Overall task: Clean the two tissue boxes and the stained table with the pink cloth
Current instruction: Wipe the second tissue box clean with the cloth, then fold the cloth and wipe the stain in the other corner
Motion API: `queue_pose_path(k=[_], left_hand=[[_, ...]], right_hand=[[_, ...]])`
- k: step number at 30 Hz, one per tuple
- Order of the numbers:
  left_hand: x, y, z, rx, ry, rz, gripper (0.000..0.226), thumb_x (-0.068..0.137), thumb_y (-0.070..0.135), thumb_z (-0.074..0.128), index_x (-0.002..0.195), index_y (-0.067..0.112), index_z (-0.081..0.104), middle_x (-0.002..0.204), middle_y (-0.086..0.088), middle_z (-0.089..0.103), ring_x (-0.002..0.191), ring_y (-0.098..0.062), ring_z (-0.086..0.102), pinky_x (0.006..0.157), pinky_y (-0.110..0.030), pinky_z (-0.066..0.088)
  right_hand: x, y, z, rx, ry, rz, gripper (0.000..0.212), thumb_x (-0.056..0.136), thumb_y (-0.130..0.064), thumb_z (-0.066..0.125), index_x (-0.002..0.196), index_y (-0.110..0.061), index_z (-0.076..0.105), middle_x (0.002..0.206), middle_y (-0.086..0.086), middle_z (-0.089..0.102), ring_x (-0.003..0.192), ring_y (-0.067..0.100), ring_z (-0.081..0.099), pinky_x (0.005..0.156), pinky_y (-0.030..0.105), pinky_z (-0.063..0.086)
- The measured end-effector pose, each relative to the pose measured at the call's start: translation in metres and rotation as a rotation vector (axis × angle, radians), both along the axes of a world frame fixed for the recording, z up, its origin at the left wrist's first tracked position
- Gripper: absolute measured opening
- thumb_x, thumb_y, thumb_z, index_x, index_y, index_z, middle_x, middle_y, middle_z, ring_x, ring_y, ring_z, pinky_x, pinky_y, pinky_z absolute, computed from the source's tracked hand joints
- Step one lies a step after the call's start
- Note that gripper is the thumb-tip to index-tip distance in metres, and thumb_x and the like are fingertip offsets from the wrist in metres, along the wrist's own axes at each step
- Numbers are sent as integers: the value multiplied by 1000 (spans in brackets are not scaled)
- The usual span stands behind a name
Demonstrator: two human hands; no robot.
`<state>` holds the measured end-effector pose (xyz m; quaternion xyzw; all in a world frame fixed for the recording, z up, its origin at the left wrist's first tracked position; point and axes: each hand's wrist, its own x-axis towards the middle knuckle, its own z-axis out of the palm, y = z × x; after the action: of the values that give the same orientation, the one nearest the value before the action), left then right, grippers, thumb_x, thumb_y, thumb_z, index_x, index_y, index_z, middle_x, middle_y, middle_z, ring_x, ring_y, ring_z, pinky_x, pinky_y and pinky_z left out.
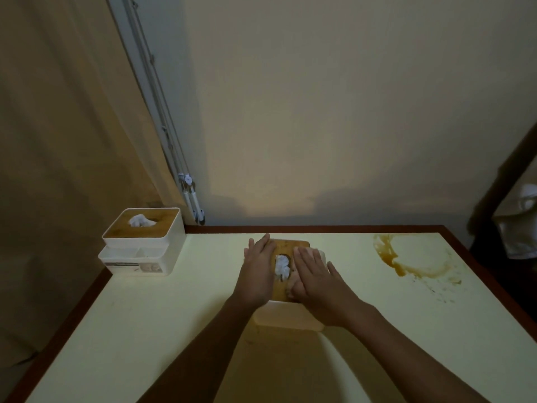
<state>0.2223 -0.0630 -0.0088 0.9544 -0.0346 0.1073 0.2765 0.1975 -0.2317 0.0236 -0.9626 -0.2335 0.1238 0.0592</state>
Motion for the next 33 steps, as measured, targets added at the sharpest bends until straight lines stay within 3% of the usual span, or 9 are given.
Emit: queue_pose_path(k=[5,10,13,16,18,20,25,29,33], left_hand=[[1,2,0,-12,22,2,65,94,18,63,151,14,31,163,-2,16,151,-30,5,120,-40,4],[-1,2,4,-58,43,-5,64,95,23,60,151,14,31,162,-3,17,151,-32,6,121,-44,5],[-4,0,9,-94,43,10,57,98,20,54,150,13,33,162,-3,19,150,-31,7,121,-43,5],[-9,-3,15,-152,33,42,48,100,20,47,147,13,39,160,-3,27,150,-30,13,122,-43,6],[-12,-4,20,-222,13,70,39,102,20,44,140,15,48,152,-5,40,147,-30,24,122,-45,8],[-15,-5,26,-297,-48,104,31,103,20,42,131,20,56,139,-3,54,140,-25,37,123,-44,8],[-43,-17,74,-430,-196,-69,26,95,26,60,120,32,62,123,18,59,118,-1,52,104,-32,44],[-79,-29,128,-336,-238,-322,49,81,50,73,125,41,54,123,27,49,119,6,45,95,-18,42],[-96,-26,163,-103,-365,-322,55,70,63,75,117,42,56,114,26,44,112,1,43,89,-23,44]], right_hand=[[29,8,10,129,1,-61,67,110,-40,23,161,-9,-6,169,8,-13,156,27,-12,124,44,10],[20,-6,7,216,22,-54,96,96,-61,49,162,-16,-3,170,-1,-10,157,21,2,122,38,22],[12,-15,2,225,-219,-48,64,101,-49,48,156,-21,28,165,-3,25,128,23,55,99,33,49],[9,-20,7,312,-309,-82,34,102,-42,49,128,-22,58,131,-1,63,101,22,67,85,34,55],[7,-27,17,507,-244,-184,30,101,-43,50,101,-20,68,95,-3,73,85,15,68,78,37,56],[3,-37,36,716,-163,-282,33,102,-42,53,90,-20,74,81,-5,73,76,9,69,74,38,59],[-19,-56,107,1292,283,-508,36,106,-27,47,102,-4,75,98,20,76,88,28,74,77,37,62],[-43,-59,152,1631,618,-557,39,106,-28,46,120,2,66,106,19,71,86,22,71,71,30,63],[-60,-57,173,1749,774,-595,44,100,-33,56,130,0,60,117,19,66,88,24,69,76,35,61]])
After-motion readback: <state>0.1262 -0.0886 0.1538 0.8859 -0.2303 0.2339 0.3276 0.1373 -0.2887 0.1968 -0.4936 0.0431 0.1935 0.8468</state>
